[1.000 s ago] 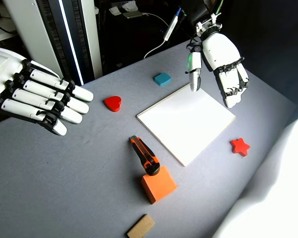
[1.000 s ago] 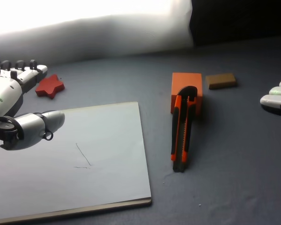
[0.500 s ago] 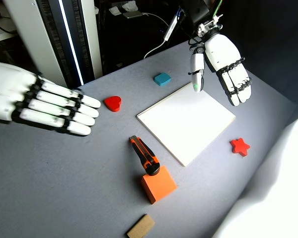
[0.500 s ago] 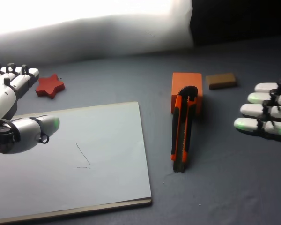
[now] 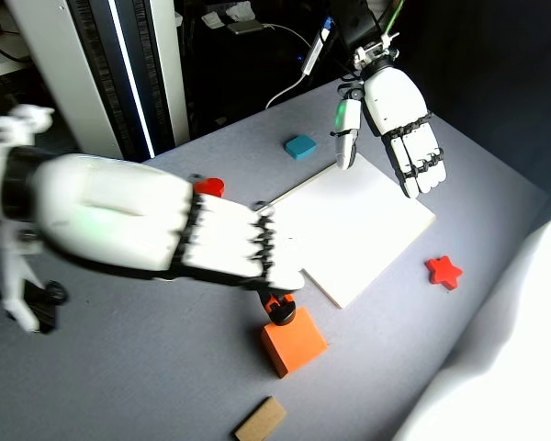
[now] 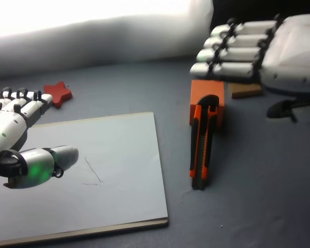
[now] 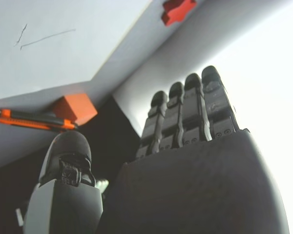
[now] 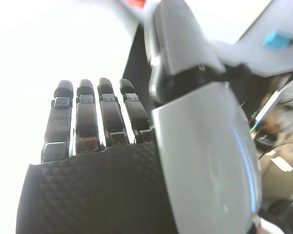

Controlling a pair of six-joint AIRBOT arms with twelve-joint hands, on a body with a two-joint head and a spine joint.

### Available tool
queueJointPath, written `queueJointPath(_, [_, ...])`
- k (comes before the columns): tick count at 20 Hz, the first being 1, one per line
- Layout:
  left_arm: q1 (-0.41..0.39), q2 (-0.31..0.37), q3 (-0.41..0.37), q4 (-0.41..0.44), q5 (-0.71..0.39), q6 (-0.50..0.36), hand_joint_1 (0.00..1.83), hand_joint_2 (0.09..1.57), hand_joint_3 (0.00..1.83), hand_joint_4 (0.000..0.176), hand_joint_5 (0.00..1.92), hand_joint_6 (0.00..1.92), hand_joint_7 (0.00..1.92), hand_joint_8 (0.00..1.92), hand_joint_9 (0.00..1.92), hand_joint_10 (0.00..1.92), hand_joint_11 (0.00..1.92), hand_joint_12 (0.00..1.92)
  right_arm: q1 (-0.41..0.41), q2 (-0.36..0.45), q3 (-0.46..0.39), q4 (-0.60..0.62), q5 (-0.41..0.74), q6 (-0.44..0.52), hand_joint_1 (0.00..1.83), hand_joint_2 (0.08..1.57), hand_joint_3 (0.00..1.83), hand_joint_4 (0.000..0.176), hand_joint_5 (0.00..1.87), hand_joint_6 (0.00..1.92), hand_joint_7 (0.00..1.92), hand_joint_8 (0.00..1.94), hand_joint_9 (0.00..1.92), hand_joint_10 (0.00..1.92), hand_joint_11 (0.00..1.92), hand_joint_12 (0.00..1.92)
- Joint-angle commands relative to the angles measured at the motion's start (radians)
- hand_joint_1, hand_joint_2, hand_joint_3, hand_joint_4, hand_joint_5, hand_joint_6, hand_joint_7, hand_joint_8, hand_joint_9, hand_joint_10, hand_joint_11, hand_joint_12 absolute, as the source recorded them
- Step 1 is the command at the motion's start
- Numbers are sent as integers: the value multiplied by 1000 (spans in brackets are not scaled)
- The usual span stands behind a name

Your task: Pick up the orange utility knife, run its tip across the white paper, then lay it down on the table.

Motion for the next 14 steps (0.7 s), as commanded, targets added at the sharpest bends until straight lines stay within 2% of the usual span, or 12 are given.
queueJointPath(1, [-1, 6, -2, 52, -85, -1, 32, 1235, 0, 0, 0, 0, 0, 0, 0, 0, 0, 0, 13, -2, 4, -23, 29, 61, 1185, 1055, 0, 0, 0, 0, 0, 0, 0, 0, 0, 0])
queueJointPath(6, [11, 1, -10, 52, -89, 1, 0, 1242, 0, 0, 0, 0, 0, 0, 0, 0, 21, 10, 35, -77, 34, -323, 56, 374, 1220, 1058, 0, 0, 0, 0, 0, 0, 0, 0, 0, 0])
queueJointPath(9, [12, -5, -8, 52, -98, 3, 19, 1247, 2, 0, 0, 0, 0, 0, 0, 0, 22, 14, 35, -135, 97, -556, 68, 479, 1166, 1082, 0, 0, 0, 0, 0, 0, 0, 0, 0, 0])
queueJointPath(11, [11, -13, -3, 52, -100, 3, 18, 1246, 1, 0, 0, 0, 0, 0, 0, 0, 16, 14, 34, -166, 135, -645, 74, 517, 1166, 1064, 0, 0, 0, 0, 0, 0, 0, 0, 0, 0])
queueJointPath(13, [11, -19, 2, 52, -103, 3, 4, 1249, 2, 0, 0, 0, 0, 0, 0, 0, 18, 19, 34, -195, 164, -757, 82, 604, 1168, 1075, 0, 0, 0, 0, 0, 0, 0, 0, 0, 0])
queueJointPath(14, [11, -20, 4, 52, -104, 3, 9, 1247, 1, 0, 0, 0, 0, 0, 0, 0, 19, 22, 31, -210, 176, -758, 82, 611, 1174, 1074, 0, 0, 0, 0, 0, 0, 0, 0, 0, 0])
